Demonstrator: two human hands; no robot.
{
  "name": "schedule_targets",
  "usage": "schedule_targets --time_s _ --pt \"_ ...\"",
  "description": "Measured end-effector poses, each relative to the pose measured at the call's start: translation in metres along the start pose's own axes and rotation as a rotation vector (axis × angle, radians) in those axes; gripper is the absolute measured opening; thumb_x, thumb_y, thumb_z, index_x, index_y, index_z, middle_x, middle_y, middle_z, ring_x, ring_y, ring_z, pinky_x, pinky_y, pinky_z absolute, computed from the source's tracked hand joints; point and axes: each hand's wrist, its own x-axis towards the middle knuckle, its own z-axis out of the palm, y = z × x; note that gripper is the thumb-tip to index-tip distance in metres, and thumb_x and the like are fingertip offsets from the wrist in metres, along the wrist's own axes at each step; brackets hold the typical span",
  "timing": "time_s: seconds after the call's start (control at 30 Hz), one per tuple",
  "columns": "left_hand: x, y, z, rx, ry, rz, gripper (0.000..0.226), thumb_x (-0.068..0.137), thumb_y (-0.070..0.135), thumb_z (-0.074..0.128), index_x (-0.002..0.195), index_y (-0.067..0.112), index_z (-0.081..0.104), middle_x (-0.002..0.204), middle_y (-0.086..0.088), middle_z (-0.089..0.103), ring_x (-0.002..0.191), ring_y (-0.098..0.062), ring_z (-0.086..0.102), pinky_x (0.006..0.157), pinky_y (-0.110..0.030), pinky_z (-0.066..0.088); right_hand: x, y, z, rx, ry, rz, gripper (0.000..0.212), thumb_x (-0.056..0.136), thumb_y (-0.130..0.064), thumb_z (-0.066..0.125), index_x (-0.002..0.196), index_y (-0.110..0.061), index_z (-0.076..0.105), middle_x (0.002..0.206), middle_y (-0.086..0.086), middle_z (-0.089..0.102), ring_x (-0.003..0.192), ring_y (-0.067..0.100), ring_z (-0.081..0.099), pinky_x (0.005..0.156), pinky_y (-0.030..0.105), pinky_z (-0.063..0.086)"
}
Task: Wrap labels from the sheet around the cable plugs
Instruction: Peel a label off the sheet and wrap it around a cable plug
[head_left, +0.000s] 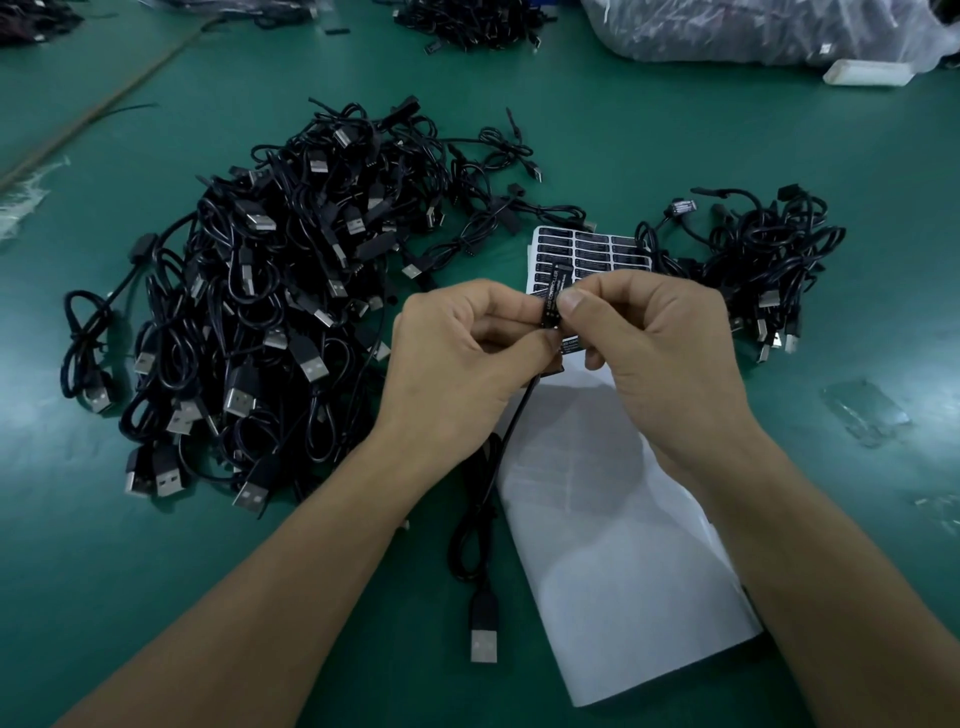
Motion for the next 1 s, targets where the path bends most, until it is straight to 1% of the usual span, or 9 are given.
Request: schedule_targets --time_s 0.23,0.43,0.6,0.83,0.93,1.0 --pt "-0.0003 0.0009 0.0001 0.0 -0.003 -0.008 0.012 0.082 0.007 0.081 0.088 0.015 0.074 0.076 -0.002 0.078 0.071 -0.02 0.077 0.072 -0.043 0.064 0.0002 0.0016 0.0011 -0.011 0.03 0.001 0.019 0.091 -0.013 0.069 0.074 -0.022 0.072 0.065 -0.004 0.068 0.054 0.002 0.052 0.057 0.018 0.047" --pt "-0.0003 0.0012 0.0002 -0.002 -0.003 -0.016 0.013 0.082 0.005 0.081 0.088 0.014 0.073 0.075 -0.002 0.077 0.071 -0.019 0.077 0.071 -0.038 0.064 0.0 0.0006 0.0022 0.0 0.056 0.007 0.018 0.09 -0.014 0.07 0.074 -0.022 0.073 0.064 -0.006 0.068 0.053 0.0 0.053 0.056 0.015 0.046" --pt "-0.0009 0.0025 0.0006 -0.001 -0.011 -0.015 0.014 0.082 0.004 0.081 0.088 0.013 0.073 0.075 -0.002 0.077 0.071 -0.019 0.077 0.068 -0.032 0.064 -0.0011 -0.0004 0.0035 0.006 0.076 0.017 0.02 0.089 -0.012 0.07 0.071 -0.022 0.073 0.063 -0.004 0.068 0.052 0.002 0.052 0.055 0.017 0.048" --pt "-0.0012 0.0035 0.001 -0.023 -0.011 -0.022 0.013 0.083 0.002 0.08 0.088 0.012 0.073 0.075 -0.003 0.077 0.071 -0.02 0.077 0.068 -0.032 0.063 -0.0013 -0.0031 0.004 0.023 0.077 0.027 0.021 0.088 -0.01 0.07 0.07 -0.02 0.072 0.06 -0.005 0.065 0.053 0.004 0.052 0.055 0.018 0.047" --pt "-0.0017 0.0054 0.0015 -0.052 -0.018 -0.029 0.015 0.082 0.0 0.08 0.087 0.012 0.072 0.074 -0.004 0.077 0.07 -0.02 0.077 0.066 -0.027 0.061 -0.0013 -0.0045 0.004 0.03 0.078 0.026 0.021 0.088 -0.008 0.069 0.069 -0.019 0.072 0.059 -0.006 0.064 0.054 0.004 0.052 0.055 0.018 0.047" --pt "-0.0019 0.0064 0.0021 -0.073 -0.021 -0.035 0.015 0.082 0.0 0.08 0.087 0.011 0.072 0.075 -0.005 0.077 0.07 -0.02 0.077 0.066 -0.026 0.061 -0.0012 -0.0053 0.0041 0.036 0.079 0.029 0.022 0.087 -0.008 0.069 0.069 -0.019 0.072 0.059 -0.007 0.064 0.054 0.003 0.052 0.055 0.017 0.047"
